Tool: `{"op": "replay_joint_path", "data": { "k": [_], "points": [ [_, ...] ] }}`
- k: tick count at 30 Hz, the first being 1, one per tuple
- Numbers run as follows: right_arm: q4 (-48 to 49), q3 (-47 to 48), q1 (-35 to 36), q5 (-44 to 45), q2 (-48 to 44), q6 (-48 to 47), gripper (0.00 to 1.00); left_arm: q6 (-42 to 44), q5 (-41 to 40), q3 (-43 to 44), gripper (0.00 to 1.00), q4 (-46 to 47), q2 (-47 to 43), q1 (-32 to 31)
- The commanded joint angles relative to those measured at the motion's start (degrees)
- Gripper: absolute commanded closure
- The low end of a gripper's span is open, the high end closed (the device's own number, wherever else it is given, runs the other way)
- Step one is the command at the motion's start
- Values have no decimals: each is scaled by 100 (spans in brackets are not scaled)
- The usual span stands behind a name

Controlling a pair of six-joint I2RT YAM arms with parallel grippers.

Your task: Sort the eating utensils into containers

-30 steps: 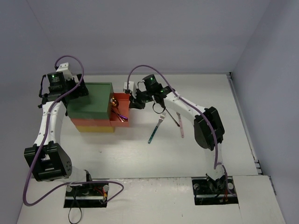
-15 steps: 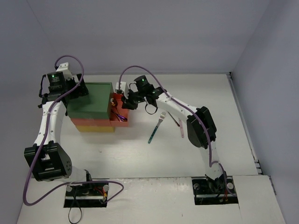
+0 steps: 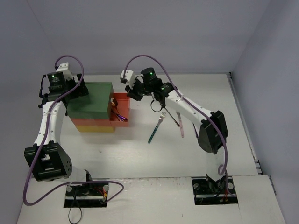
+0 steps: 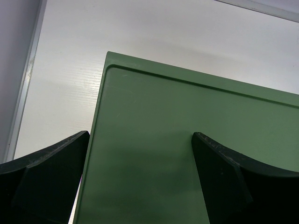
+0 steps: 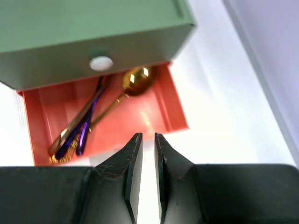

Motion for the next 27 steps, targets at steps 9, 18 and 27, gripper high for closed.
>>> {"op": "replay_joint_path", "data": {
  "k": [9,18,27],
  "points": [
    [246,-1180,-285,644,-502,730,86,2,76,-99,13,11,1,0],
    [261,-558,-4,392,196,971,86,-23,97,-124,13,21,43,0],
    [262,548,348,212,904,1238,86,-82,191,-158,13,46,43,0]
  ]
}}
